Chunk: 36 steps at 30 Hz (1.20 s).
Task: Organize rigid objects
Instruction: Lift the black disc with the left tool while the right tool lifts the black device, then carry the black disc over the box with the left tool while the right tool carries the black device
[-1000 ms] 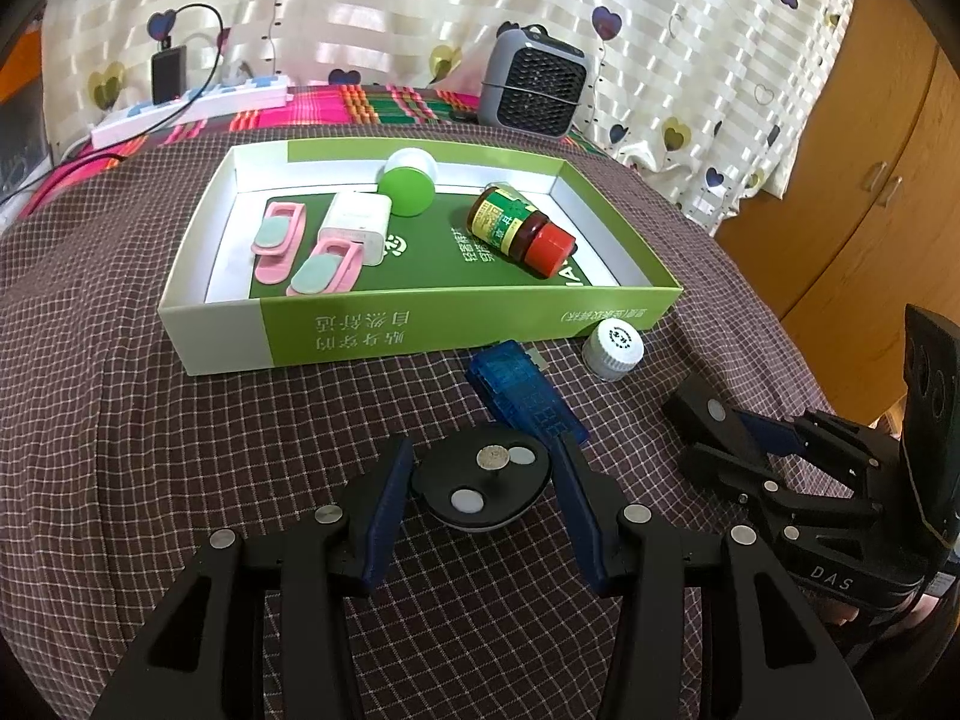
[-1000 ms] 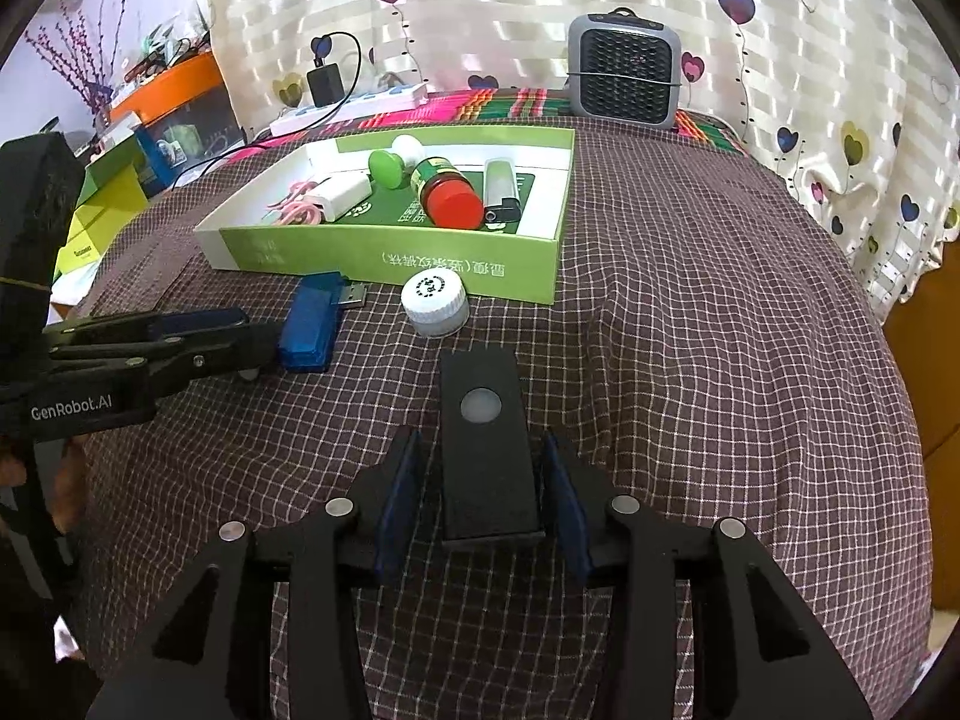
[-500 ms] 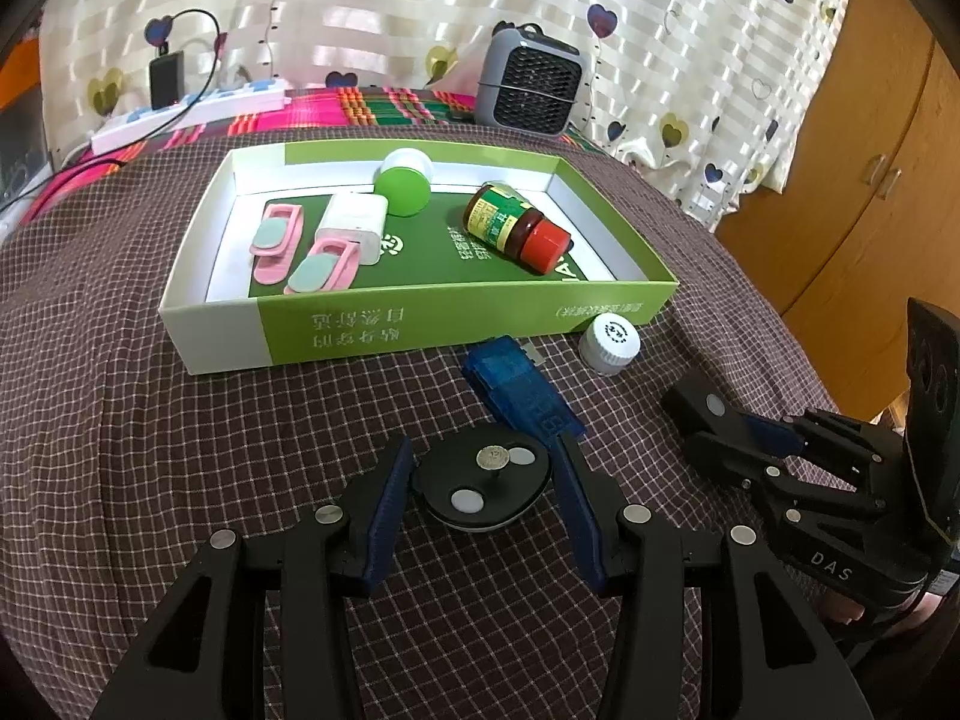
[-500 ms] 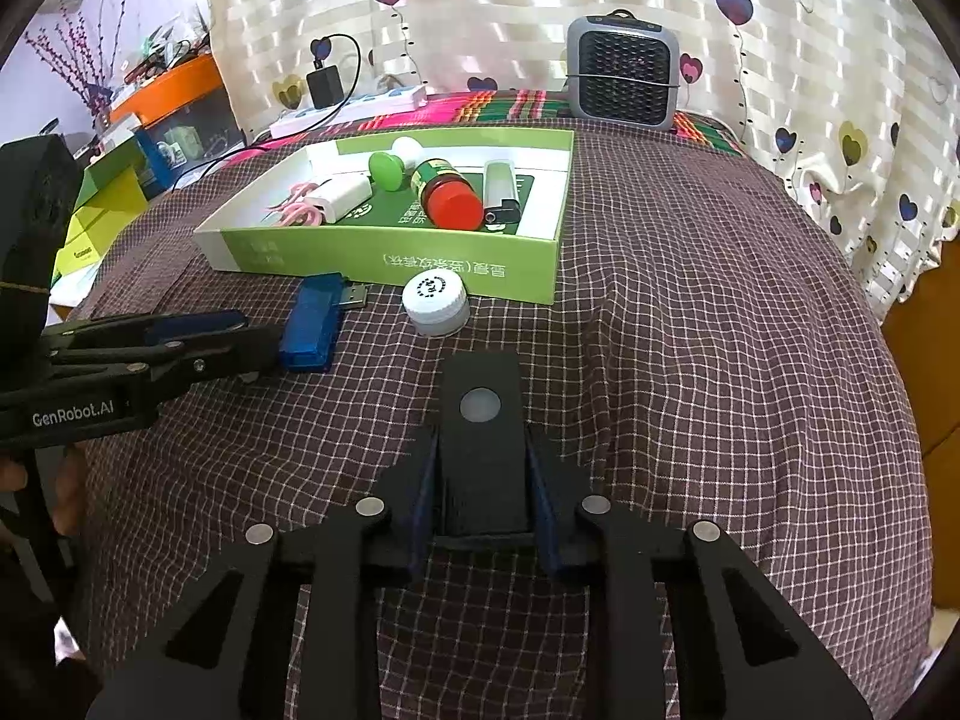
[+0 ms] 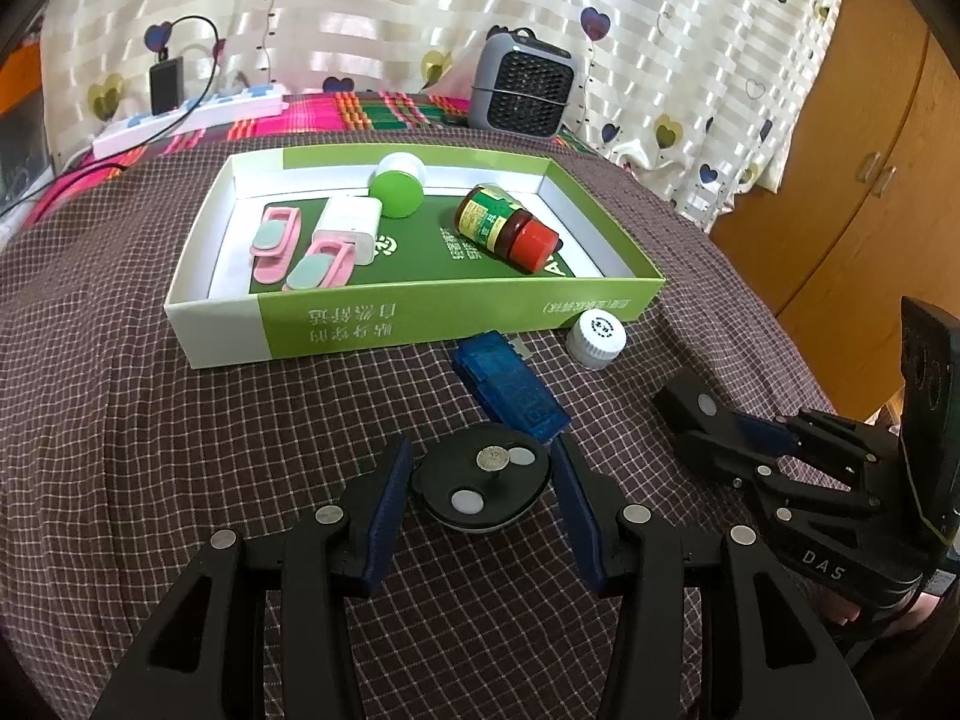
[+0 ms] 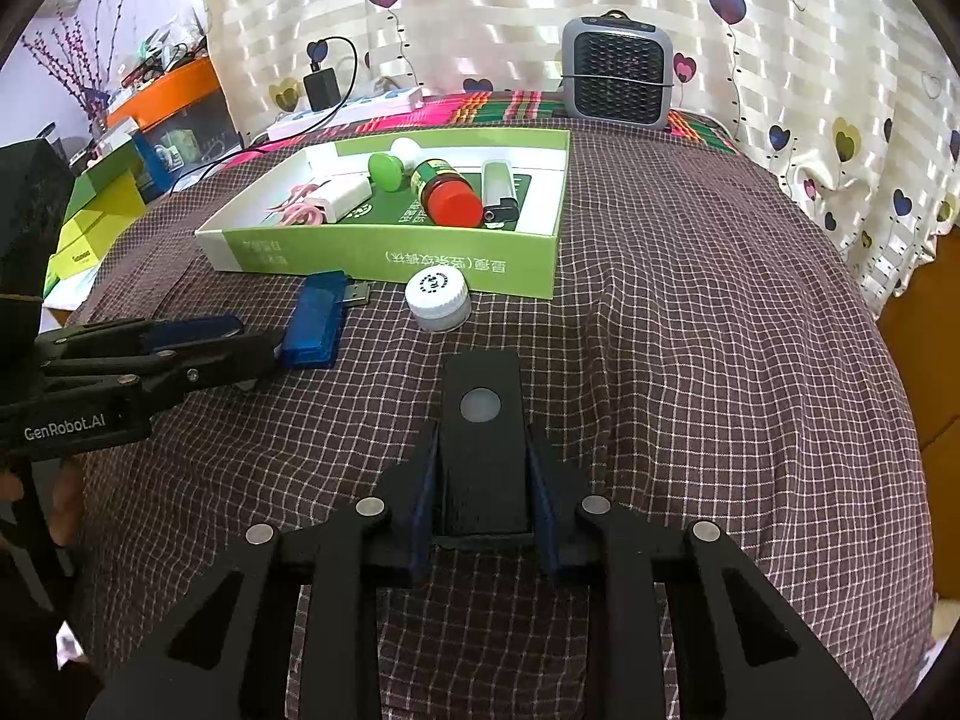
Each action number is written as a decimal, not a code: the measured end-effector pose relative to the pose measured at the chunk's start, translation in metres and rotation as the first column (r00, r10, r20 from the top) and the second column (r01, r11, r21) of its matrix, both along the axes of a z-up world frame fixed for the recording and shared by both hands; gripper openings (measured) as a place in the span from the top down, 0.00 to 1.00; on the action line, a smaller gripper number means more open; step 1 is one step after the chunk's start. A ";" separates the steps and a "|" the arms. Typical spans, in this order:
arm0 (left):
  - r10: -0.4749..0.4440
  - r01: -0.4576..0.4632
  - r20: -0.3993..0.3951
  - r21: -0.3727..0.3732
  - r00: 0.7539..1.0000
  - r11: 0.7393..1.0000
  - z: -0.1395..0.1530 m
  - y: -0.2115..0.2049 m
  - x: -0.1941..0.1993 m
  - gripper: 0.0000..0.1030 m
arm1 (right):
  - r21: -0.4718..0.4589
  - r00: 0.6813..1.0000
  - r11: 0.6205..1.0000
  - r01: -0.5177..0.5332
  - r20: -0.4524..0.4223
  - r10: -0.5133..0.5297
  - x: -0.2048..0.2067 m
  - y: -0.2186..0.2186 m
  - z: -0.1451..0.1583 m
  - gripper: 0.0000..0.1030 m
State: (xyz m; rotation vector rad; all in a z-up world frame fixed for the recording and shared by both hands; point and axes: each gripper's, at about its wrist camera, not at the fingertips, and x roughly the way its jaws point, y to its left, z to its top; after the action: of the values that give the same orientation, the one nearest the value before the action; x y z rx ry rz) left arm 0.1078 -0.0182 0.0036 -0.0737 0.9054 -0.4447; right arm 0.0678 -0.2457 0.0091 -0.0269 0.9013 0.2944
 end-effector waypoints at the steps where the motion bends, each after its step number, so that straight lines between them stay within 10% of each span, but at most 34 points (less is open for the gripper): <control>1: 0.001 -0.001 0.001 0.000 1.000 1.000 0.001 0.000 -0.001 0.55 | 0.000 1.000 1.000 0.000 0.000 0.000 0.000 0.000 0.000 0.72; 36: 0.035 -0.040 0.126 0.040 0.991 0.998 0.048 0.017 0.008 0.55 | -0.007 0.995 0.999 -0.043 0.091 0.043 0.018 0.019 0.045 0.72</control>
State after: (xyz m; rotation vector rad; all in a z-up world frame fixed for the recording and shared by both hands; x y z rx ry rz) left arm 0.1158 -0.0016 0.0512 -0.0239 0.7880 -0.3909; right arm 0.0854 -0.2266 0.0545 -0.0641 0.8113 0.3286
